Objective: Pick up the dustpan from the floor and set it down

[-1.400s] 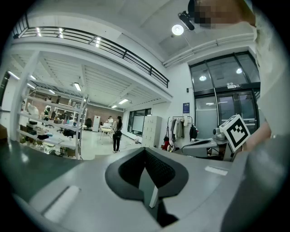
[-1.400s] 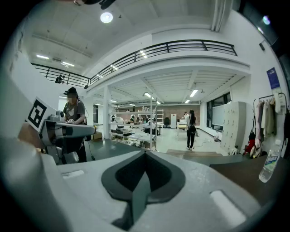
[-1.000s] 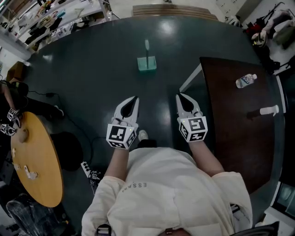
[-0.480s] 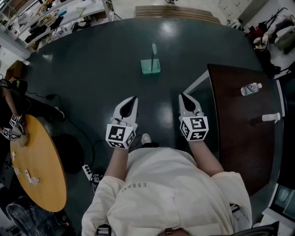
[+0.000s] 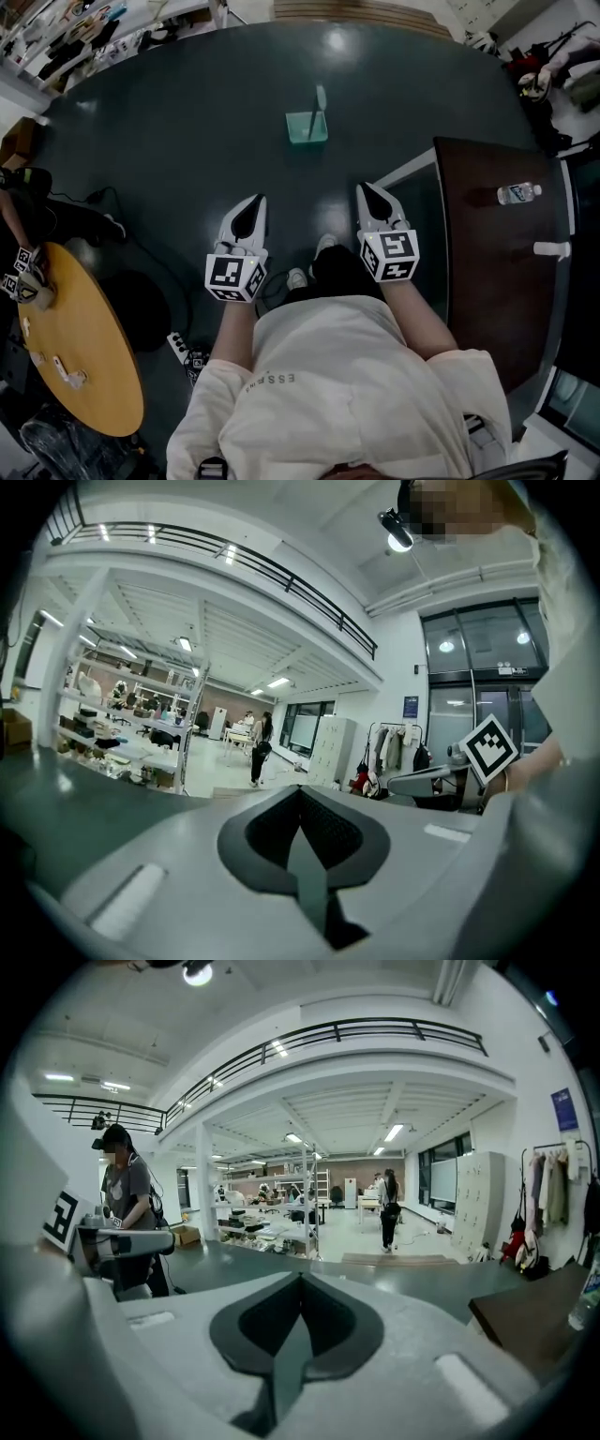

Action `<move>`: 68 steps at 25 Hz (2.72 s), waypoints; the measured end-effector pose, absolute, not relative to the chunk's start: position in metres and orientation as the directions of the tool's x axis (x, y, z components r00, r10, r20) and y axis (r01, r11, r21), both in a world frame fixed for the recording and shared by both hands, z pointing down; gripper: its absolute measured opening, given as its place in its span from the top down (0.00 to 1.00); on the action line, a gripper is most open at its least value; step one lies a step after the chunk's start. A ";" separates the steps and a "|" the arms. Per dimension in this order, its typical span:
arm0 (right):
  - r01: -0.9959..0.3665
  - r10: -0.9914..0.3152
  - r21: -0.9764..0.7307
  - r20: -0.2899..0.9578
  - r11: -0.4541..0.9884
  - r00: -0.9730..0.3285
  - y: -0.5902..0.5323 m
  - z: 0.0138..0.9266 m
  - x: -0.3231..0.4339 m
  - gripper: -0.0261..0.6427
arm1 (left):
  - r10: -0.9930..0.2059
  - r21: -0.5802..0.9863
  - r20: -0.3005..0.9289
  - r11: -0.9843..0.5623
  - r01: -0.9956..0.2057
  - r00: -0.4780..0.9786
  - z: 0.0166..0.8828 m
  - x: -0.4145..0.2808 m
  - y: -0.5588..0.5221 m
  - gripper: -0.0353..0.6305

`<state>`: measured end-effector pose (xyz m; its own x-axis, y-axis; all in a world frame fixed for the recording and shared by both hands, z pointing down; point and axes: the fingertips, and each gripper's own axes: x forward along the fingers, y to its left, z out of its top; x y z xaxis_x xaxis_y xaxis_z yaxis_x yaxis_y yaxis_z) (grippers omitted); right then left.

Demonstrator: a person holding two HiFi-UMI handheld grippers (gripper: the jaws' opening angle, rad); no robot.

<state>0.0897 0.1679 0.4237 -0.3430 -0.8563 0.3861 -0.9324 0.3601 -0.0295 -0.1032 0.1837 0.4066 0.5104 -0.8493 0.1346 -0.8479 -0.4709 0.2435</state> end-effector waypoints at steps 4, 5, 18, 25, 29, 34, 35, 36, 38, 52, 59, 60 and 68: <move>-0.931 -0.849 -0.036 0.401 0.362 -0.345 0.124 0.431 0.093 0.97 | -0.850 0.258 0.155 -0.457 -0.851 0.503 0.419 -0.098 0.146 0.93; -0.930 -0.845 -0.038 0.406 0.365 -0.348 0.111 0.434 0.093 0.97 | -0.850 0.258 0.158 -0.456 -0.852 0.502 0.421 -0.096 0.133 0.93; -0.922 -0.799 -0.070 0.476 0.381 -0.367 -0.090 0.465 0.100 0.97 | -0.845 0.194 0.166 -0.478 -0.857 0.509 0.411 -0.091 -0.088 0.93; -0.935 -0.756 -0.080 0.566 0.346 -0.328 -0.155 0.502 0.101 0.97 | -0.816 0.214 0.225 -0.492 -0.844 0.532 0.438 -0.092 -0.153 0.93; -0.956 -0.742 -0.082 0.614 0.281 -0.271 -0.188 0.531 0.098 0.97 | -0.788 0.257 0.241 -0.511 -0.820 0.567 0.461 -0.093 -0.187 0.93; -0.971 -0.658 -0.117 0.717 0.208 -0.227 -0.214 0.588 0.089 0.90 | -0.766 0.162 0.233 -0.577 -0.801 0.599 0.485 -0.086 -0.225 0.93; -0.971 -0.634 -0.125 0.739 0.204 -0.229 -0.219 0.601 0.086 0.86 | -0.758 0.154 0.234 -0.590 -0.793 0.609 0.489 -0.083 -0.232 0.93; -0.971 -0.610 -0.129 0.759 0.201 -0.227 -0.223 0.613 0.082 0.79 | -0.746 0.159 0.242 -0.599 -0.784 0.620 0.496 -0.080 -0.239 0.93; -0.972 -0.564 -0.121 0.797 0.201 -0.216 -0.228 0.637 0.076 0.67 | -0.727 0.186 0.269 -0.604 -0.775 0.632 0.513 -0.078 -0.250 0.93; -0.968 -0.288 -0.135 0.938 0.213 -0.194 -0.256 0.777 0.068 0.61 | -0.671 0.293 0.317 -0.603 -0.742 0.671 0.578 -0.062 -0.291 0.93; -0.984 -0.295 -0.055 0.950 0.167 -0.103 -0.258 0.781 0.076 0.77 | -0.652 0.312 0.324 -0.610 -0.729 0.685 0.583 -0.056 -0.274 0.93; -0.984 -0.311 -0.019 0.947 0.176 -0.074 -0.260 0.779 0.080 0.80 | -0.654 0.316 0.336 -0.600 -0.735 0.678 0.583 -0.058 -0.272 0.93; -0.994 -0.357 0.004 0.933 0.106 -0.034 -0.253 0.744 0.101 0.85 | -0.682 0.329 0.299 -0.583 -0.743 0.668 0.572 -0.064 -0.260 0.93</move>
